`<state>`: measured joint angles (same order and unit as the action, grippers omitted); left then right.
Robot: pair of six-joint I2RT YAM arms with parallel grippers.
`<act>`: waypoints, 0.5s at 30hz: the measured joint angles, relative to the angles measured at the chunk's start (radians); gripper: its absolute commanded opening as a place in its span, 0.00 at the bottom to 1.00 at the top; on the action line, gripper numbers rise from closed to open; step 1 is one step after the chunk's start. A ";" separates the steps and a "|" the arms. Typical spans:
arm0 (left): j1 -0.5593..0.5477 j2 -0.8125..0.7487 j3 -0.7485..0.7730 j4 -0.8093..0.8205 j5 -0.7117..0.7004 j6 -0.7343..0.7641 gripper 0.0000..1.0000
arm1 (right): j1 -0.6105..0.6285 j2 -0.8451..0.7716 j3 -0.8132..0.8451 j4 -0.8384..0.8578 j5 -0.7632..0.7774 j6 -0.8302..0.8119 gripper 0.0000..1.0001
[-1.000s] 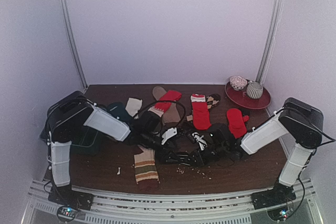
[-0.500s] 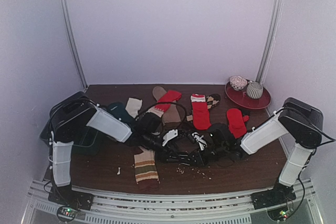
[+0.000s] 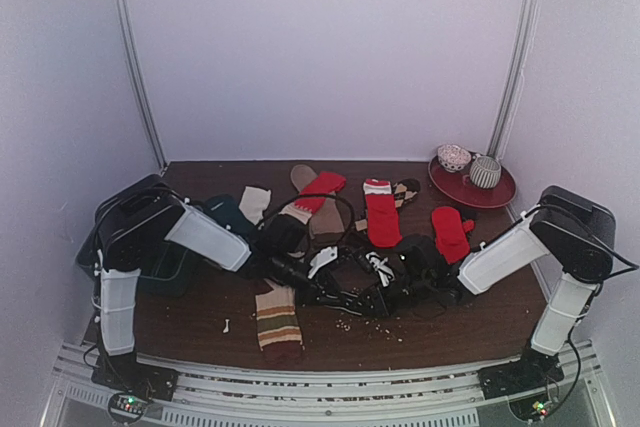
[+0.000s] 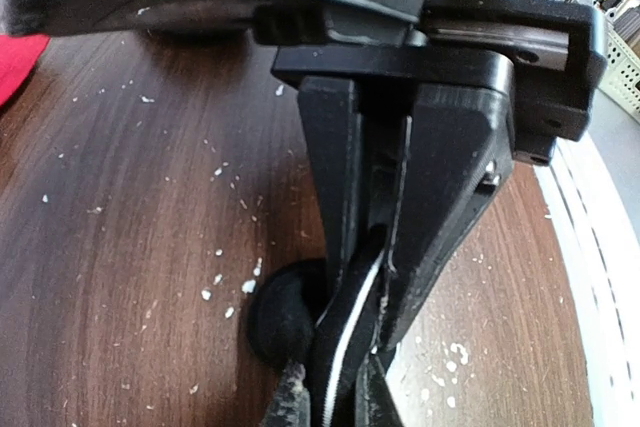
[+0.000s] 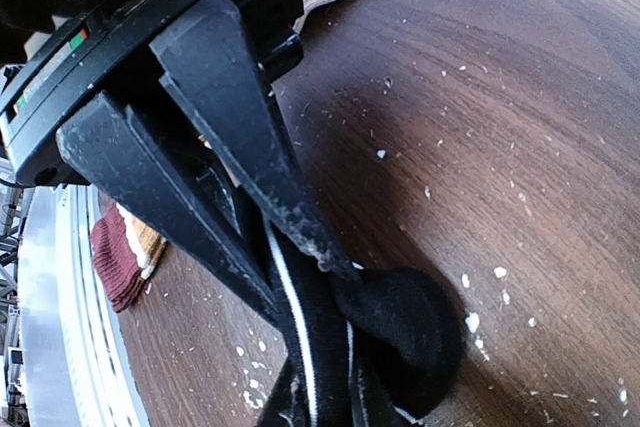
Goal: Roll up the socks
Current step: Pick up a pair of socks from the center of the board.
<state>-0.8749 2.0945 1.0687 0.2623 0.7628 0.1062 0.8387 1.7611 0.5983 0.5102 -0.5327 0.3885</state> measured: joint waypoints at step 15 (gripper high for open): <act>-0.019 -0.077 -0.094 0.091 -0.188 -0.063 0.00 | -0.002 -0.324 -0.048 -0.242 0.159 -0.001 0.54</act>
<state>-0.8936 2.0171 0.9745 0.3534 0.5751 0.0433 0.8371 1.4368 0.5499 0.2684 -0.3733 0.3878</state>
